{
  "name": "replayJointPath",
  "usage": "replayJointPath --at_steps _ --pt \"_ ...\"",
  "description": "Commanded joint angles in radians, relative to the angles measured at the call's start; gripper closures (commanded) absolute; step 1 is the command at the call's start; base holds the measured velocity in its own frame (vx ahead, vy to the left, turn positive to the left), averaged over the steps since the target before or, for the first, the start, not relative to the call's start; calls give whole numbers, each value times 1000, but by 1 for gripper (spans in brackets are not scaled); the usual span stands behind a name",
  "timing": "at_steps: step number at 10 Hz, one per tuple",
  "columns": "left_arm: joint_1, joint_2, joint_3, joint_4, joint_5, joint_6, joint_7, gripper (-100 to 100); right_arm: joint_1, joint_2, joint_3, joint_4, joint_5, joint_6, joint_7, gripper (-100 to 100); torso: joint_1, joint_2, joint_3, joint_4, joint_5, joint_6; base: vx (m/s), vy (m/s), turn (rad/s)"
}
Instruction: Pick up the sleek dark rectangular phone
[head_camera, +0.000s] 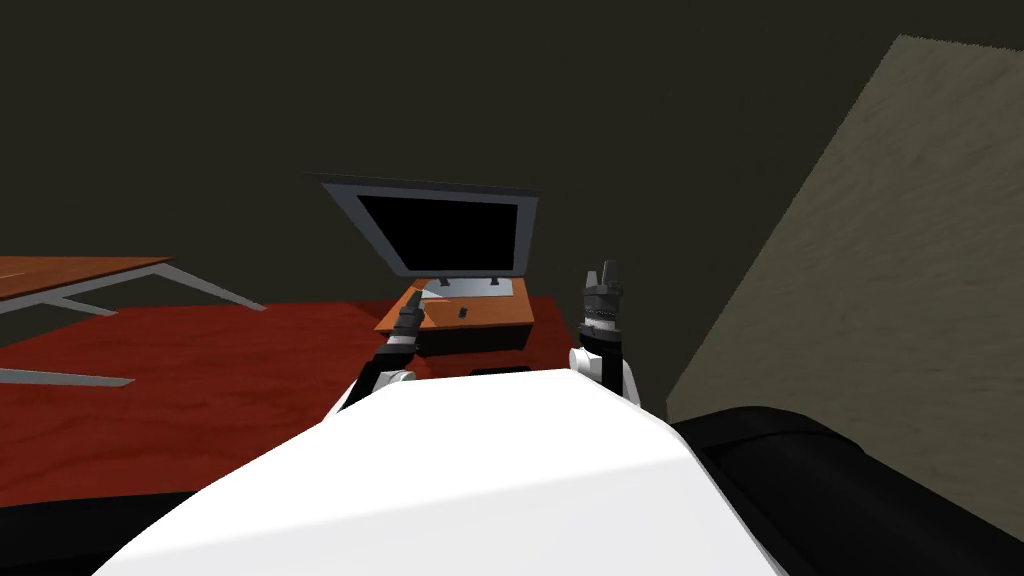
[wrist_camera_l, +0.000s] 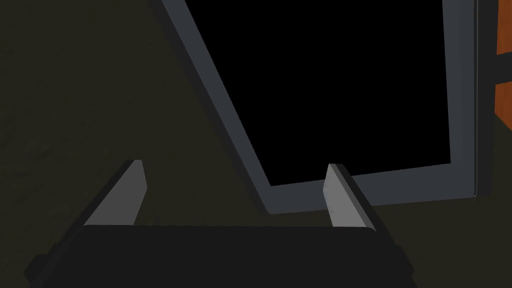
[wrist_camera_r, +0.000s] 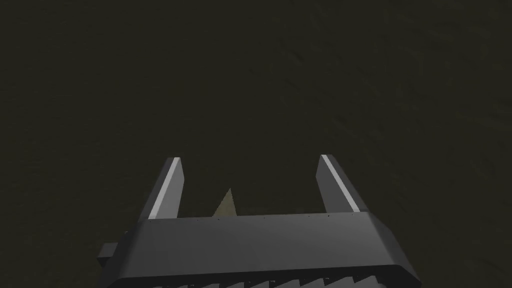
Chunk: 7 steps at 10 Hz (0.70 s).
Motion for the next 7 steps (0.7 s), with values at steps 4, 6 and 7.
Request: replayJointPath --at_steps 4,6,7 --pt "-6 74 -13 120 110 49 -74 -100 0 0 0 0 0 0 0 0 0 -2 -1 0 0 0 -41 25 -269" --pt "-6 103 -21 169 153 69 -103 -100 0 0 0 0 0 0 0 0 0 -3 -2 -1 0 0 -24 21 -230" --pt "-6 132 -29 218 194 91 -130 -100 0 0 0 0 0 0 0 0 0 -3 -2 -1 0 -1 -26 20 -313"
